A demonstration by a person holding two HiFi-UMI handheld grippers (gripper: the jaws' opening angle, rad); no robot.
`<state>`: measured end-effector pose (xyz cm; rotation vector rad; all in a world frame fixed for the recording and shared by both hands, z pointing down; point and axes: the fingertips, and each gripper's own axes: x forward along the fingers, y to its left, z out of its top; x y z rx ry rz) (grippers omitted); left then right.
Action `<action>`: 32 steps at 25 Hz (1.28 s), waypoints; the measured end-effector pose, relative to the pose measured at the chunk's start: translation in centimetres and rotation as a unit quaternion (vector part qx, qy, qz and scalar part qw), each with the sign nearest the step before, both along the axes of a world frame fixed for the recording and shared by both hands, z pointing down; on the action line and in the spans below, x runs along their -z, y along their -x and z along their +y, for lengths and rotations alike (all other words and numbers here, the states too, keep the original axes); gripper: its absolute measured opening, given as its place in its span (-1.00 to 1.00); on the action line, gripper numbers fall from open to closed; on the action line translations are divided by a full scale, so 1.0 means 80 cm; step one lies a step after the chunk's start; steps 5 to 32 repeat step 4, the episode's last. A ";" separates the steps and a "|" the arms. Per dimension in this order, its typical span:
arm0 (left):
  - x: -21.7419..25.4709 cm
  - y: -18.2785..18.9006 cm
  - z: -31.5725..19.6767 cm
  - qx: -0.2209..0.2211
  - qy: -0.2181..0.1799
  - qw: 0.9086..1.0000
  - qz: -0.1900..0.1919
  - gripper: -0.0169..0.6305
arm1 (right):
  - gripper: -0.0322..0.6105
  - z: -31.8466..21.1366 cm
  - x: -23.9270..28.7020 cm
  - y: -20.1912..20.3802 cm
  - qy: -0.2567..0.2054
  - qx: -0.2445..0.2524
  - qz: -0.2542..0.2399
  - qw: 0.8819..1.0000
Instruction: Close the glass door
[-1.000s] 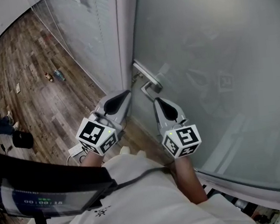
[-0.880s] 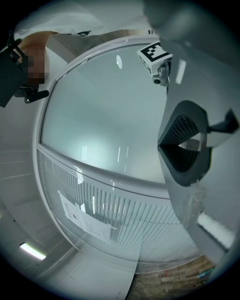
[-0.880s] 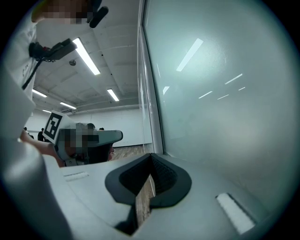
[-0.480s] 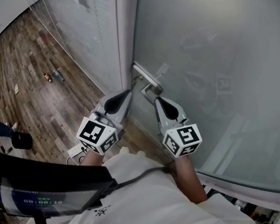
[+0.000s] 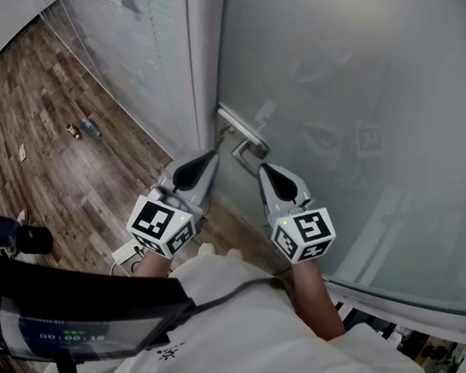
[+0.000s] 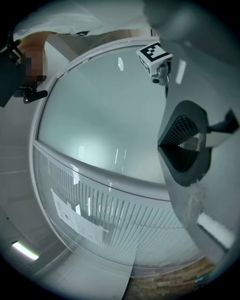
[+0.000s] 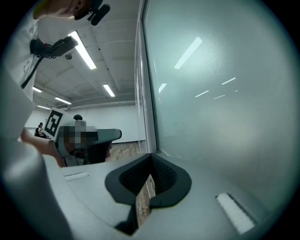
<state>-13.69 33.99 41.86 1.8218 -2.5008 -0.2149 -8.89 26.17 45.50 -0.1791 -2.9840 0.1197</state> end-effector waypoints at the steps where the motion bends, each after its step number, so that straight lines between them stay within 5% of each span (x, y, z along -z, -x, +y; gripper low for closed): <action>1: 0.000 -0.001 -0.001 -0.002 0.000 1.000 0.000 -0.95 | -0.88 0.000 0.000 -0.002 -0.002 -0.001 0.000 1.000; 32: 0.001 -0.003 -0.002 -0.006 -0.003 1.000 -0.003 -0.95 | -0.88 -0.001 -0.001 -0.005 -0.006 -0.005 0.000 1.000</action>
